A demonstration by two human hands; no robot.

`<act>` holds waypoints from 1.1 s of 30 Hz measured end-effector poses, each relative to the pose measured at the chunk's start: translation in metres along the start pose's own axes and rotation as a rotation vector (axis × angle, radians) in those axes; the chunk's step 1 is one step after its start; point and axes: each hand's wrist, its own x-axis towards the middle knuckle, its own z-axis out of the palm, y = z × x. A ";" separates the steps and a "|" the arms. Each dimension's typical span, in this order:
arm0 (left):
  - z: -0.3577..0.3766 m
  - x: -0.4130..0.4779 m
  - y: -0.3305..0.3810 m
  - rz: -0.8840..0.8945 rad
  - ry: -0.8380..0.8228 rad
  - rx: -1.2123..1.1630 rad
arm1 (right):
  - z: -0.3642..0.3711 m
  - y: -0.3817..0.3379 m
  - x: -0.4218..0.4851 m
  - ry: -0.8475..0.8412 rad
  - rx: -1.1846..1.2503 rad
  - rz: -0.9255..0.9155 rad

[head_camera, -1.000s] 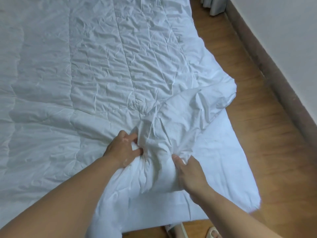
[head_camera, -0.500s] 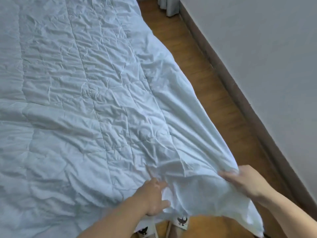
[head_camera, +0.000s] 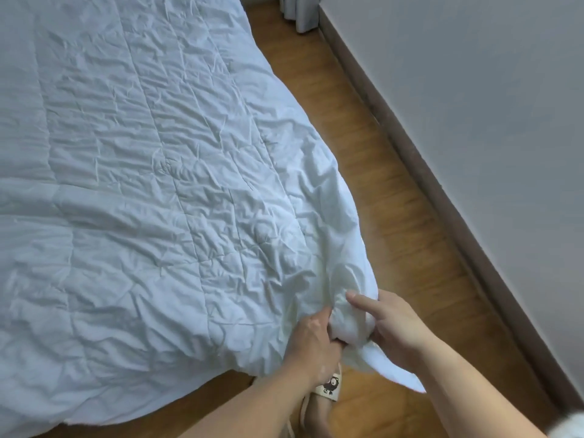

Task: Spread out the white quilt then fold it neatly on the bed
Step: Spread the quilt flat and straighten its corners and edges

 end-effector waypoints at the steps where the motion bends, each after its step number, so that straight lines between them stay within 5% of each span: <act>1: -0.013 -0.003 0.002 0.002 -0.020 -0.016 | 0.000 -0.002 -0.010 -0.028 -0.201 -0.099; 4: -0.059 -0.006 0.006 -0.029 -0.070 -0.102 | -0.002 0.003 -0.036 -0.025 -0.881 -0.157; 8: -0.109 -0.012 0.008 -0.079 -0.004 -0.101 | 0.016 0.019 -0.065 0.053 -1.178 -0.084; 12: -0.142 -0.033 0.011 -0.091 0.074 -0.180 | 0.055 0.008 -0.096 0.059 -0.907 -0.114; 19: -0.167 -0.133 0.010 0.131 -0.277 -0.343 | 0.131 -0.068 -0.141 0.056 -0.168 -0.129; 25: -0.171 -0.169 0.012 0.139 0.157 -0.078 | 0.152 -0.111 -0.144 0.136 -0.170 -0.129; 30: -0.190 -0.153 0.037 0.152 0.326 -0.166 | 0.145 -0.143 -0.160 0.291 -0.833 -0.445; 33: -0.209 -0.137 0.069 0.165 0.314 -0.155 | 0.125 -0.161 -0.167 0.107 -1.201 -0.530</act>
